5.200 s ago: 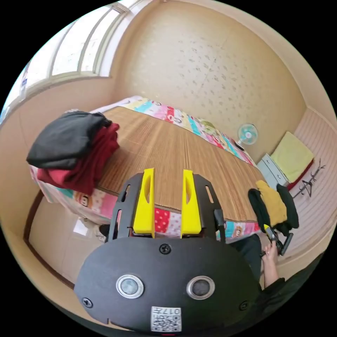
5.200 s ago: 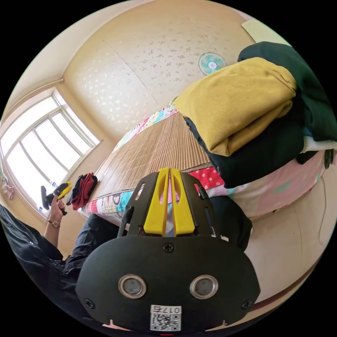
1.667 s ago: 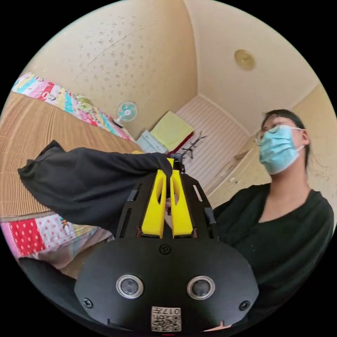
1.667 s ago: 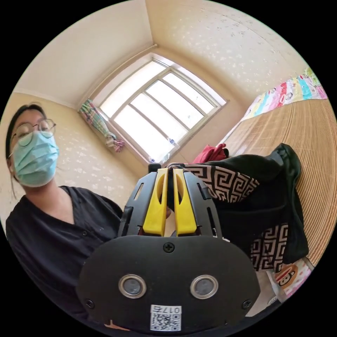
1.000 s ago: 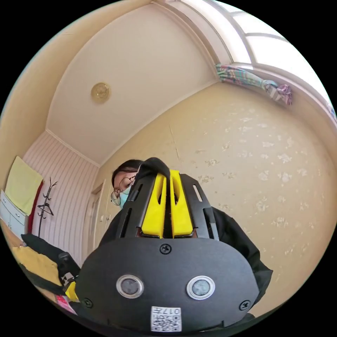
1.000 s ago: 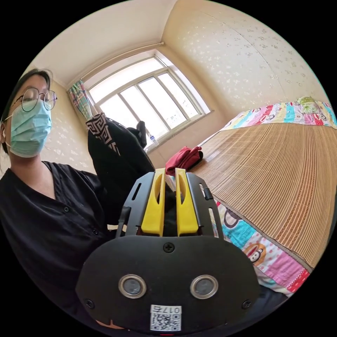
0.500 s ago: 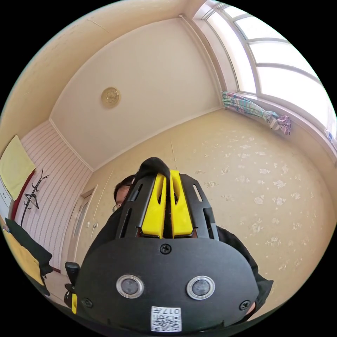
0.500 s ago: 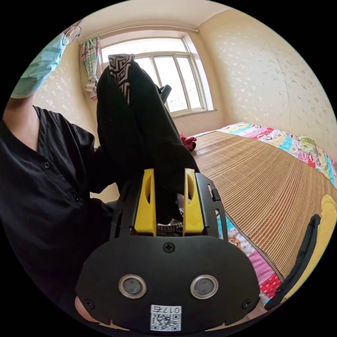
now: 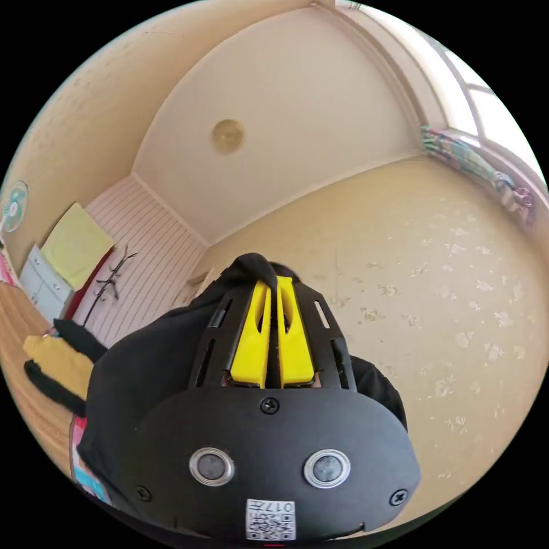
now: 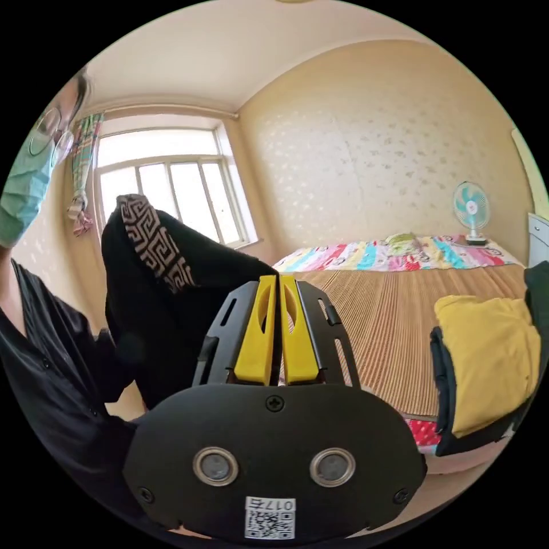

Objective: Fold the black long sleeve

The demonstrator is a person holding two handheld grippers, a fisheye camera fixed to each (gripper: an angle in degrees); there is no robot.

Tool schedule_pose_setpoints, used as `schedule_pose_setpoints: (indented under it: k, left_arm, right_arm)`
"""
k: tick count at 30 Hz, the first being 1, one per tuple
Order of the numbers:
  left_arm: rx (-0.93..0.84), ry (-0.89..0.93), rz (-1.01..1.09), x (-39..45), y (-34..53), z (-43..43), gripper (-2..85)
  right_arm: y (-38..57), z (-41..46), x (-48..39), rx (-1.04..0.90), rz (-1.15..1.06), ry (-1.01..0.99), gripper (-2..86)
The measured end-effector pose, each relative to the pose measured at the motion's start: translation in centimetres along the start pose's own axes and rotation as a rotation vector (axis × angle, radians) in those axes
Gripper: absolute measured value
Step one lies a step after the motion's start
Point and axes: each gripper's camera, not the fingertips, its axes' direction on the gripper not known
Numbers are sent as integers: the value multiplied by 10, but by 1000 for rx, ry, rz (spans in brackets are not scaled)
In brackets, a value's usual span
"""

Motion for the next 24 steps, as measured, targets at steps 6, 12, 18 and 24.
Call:
schedule_pose_setpoints:
  k: [6, 12, 18, 24]
  left_arm:
    - [-84, -1014, -57, 61, 32, 0, -9]
    - [-59, -1033, 280, 112, 15, 85, -10]
    - [-95, -1412, 300, 83, -68, 107, -7]
    - [-261, -1660, -170, -129, -216, 5, 72]
  right_arm:
    - [-63, -92, -61, 367, -72, 201, 10]
    - [-74, -122, -126, 663, -114, 236, 9]
    - [-115, -84, -115, 627, -35, 328, 10]
    - [-233, 146, 15, 116, -56, 551, 13]
